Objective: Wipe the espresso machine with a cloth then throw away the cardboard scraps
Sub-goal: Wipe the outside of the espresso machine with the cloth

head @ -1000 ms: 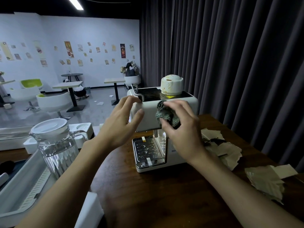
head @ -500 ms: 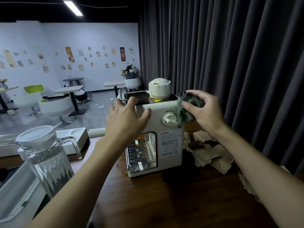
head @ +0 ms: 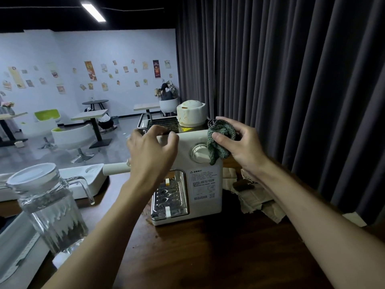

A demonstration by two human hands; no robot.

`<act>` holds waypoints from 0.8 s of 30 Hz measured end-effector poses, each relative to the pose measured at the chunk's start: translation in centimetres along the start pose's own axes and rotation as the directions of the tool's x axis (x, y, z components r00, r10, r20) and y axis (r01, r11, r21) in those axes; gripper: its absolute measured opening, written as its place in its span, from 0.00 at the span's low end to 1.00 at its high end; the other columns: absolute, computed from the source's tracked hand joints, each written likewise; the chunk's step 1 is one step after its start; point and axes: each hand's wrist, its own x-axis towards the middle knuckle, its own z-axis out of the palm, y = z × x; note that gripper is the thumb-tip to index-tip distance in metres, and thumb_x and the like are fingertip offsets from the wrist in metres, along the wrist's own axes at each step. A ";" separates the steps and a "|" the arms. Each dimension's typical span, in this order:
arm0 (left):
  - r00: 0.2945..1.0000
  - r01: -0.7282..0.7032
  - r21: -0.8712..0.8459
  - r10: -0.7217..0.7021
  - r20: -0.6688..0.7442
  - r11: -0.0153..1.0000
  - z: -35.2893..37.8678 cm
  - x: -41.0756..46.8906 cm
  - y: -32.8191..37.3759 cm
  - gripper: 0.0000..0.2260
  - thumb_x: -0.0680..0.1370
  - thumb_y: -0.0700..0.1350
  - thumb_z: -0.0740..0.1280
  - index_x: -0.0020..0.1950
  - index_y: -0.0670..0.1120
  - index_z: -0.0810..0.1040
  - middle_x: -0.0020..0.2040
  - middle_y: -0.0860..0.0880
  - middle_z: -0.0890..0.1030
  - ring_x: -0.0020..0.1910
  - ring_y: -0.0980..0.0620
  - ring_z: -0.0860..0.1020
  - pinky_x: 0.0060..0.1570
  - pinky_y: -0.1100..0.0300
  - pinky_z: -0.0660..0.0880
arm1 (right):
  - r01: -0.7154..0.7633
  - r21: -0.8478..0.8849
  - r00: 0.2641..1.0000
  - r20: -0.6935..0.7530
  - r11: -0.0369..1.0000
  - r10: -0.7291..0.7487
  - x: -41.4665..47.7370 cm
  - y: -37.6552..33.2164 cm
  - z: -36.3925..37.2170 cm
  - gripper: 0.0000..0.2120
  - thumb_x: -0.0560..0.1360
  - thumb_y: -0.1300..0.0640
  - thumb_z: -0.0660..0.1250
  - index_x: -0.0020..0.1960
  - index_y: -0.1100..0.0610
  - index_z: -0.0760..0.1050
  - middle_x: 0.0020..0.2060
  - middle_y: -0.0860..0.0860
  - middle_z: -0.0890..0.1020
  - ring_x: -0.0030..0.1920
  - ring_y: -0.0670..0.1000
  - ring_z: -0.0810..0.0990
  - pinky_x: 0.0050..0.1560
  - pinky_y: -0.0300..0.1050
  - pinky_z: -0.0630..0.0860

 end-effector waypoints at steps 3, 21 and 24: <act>1.000 -0.002 -0.027 0.002 0.001 1.000 -0.1 0.5 -0.3 0.12 0.77 0.56 0.63 0.56 0.55 0.80 0.55 0.45 0.68 0.68 0.42 0.64 0.58 0.50 0.65 | 0.005 -0.014 1.000 -0.013 1.000 -0.005 -0.2 -0.3 0.4 0.19 0.73 0.65 0.72 0.64 0.59 0.76 0.55 0.55 0.83 0.57 0.52 0.82 0.57 0.48 0.80; 0.994 0.078 0.137 -0.067 -0.084 0.987 -0.1 0.9 -1.5 0.15 0.78 0.60 0.61 0.59 0.55 0.74 0.78 0.43 0.55 0.78 0.44 0.50 0.69 0.34 0.55 | -0.053 -0.138 0.980 -0.196 0.989 0.025 3.8 0.1 0.0 0.18 0.71 0.61 0.75 0.59 0.57 0.75 0.53 0.55 0.82 0.53 0.53 0.82 0.48 0.48 0.82; 0.995 0.025 0.152 -0.010 -0.103 0.988 0.2 -0.8 -0.9 0.16 0.76 0.62 0.63 0.59 0.55 0.71 0.76 0.46 0.53 0.76 0.45 0.51 0.66 0.34 0.60 | -0.066 -0.133 0.992 -0.117 0.989 0.051 6.0 0.7 0.1 0.12 0.72 0.63 0.74 0.55 0.56 0.78 0.49 0.52 0.83 0.52 0.51 0.82 0.53 0.49 0.81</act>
